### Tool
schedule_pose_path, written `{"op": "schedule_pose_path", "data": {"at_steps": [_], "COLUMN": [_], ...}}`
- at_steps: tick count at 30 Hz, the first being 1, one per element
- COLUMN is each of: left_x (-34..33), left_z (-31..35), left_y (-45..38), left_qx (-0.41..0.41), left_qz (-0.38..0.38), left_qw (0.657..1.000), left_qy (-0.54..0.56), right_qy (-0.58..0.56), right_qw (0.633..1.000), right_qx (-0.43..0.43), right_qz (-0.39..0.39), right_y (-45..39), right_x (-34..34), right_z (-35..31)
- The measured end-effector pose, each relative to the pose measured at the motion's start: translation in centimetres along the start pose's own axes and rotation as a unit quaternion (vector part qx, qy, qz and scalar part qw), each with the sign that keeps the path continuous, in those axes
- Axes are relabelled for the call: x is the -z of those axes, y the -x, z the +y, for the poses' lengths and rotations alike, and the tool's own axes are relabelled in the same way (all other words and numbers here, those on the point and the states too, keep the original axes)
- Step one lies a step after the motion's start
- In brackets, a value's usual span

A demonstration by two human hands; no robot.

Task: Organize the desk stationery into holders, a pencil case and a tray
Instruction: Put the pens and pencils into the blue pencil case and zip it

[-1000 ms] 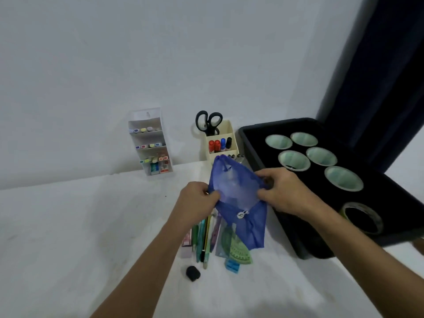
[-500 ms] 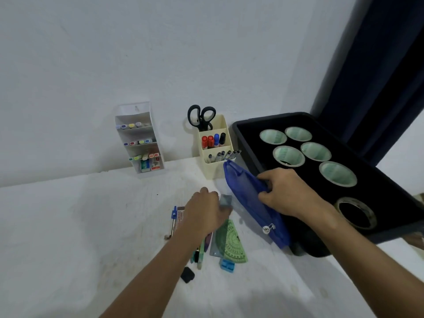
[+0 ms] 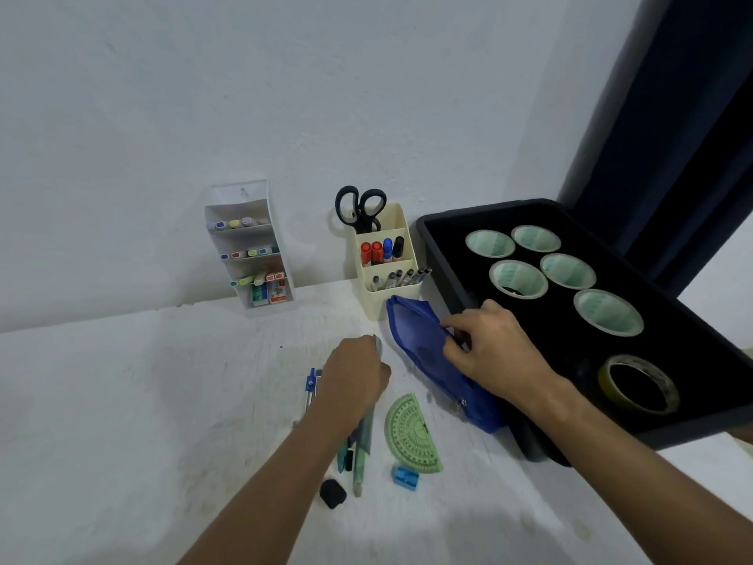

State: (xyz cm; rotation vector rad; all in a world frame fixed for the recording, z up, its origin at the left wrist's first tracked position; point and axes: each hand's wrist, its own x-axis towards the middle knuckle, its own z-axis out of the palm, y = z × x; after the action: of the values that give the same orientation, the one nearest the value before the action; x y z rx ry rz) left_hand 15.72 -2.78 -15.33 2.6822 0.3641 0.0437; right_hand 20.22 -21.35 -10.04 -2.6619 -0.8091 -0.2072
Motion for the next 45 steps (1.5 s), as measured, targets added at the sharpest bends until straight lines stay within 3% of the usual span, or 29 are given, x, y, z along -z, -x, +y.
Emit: {"op": "schedule_pose_path", "data": {"at_steps": [8, 11, 14, 16, 19, 21, 24, 29, 33, 36, 37, 41, 45], "left_x": [1.8, 3.5, 4.5, 3.8, 1.7, 1.0, 0.6, 0.5, 0.6, 0.8, 0.9, 0.1, -1.2], "left_z": [0.8, 2.0, 3.1, 3.7, 4.5, 5.0, 5.6, 5.3, 4.1, 3.2, 3.0, 3.4, 4.0], "left_y": [0.4, 0.7, 0.9, 0.9, 0.6, 0.3, -0.1, -0.5, 0.4, 1.4, 2.0, 5.2, 6.3], "left_qx": [0.042, 0.056, 0.107, 0.151, 0.201, 0.208, 0.162, 0.094, 0.073, 0.058, 0.051, 0.014, -0.001], "left_qz": [0.006, 0.066, 0.158, 0.141, 0.071, 0.022, -0.026, -0.002, 0.006, 0.052, 0.036, -0.141, -0.093], "left_qw": [0.999, 0.987, 0.901, 0.845, 0.811, 0.827, 0.888, 0.942, 0.96, 0.977, 0.984, 0.99, 0.994], "left_qy": [0.001, 0.134, 0.39, 0.492, 0.545, 0.521, 0.431, 0.322, 0.27, 0.198, 0.169, 0.013, -0.058], "right_qy": [-0.035, -0.055, -0.071, -0.077, -0.088, -0.092, -0.088, -0.088, -0.091, -0.097, -0.098, -0.096, -0.082], "right_qw": [0.999, 0.998, 0.997, 0.997, 0.996, 0.995, 0.996, 0.995, 0.995, 0.994, 0.994, 0.994, 0.995], "right_qx": [-0.003, -0.011, -0.023, -0.027, -0.023, -0.016, -0.005, -0.008, -0.017, -0.025, -0.028, -0.037, -0.037], "right_qz": [0.008, 0.012, 0.014, 0.013, 0.016, 0.023, 0.031, 0.035, 0.034, 0.037, 0.038, 0.048, 0.044], "right_y": [0.0, 0.0, -0.1, -0.1, 0.0, 0.1, 0.2, 0.1, -0.1, -0.2, -0.2, -0.2, -0.2], "right_x": [-0.3, -0.3, -0.3, -0.3, -0.2, -0.2, -0.2, -0.5, -0.7, -0.7, -0.7, -0.8, -0.8], "right_z": [0.1, 0.2, 0.3, 0.3, 0.2, 0.2, 0.3, 0.6, 0.8, 0.9, 0.9, 1.0, 1.0]}}
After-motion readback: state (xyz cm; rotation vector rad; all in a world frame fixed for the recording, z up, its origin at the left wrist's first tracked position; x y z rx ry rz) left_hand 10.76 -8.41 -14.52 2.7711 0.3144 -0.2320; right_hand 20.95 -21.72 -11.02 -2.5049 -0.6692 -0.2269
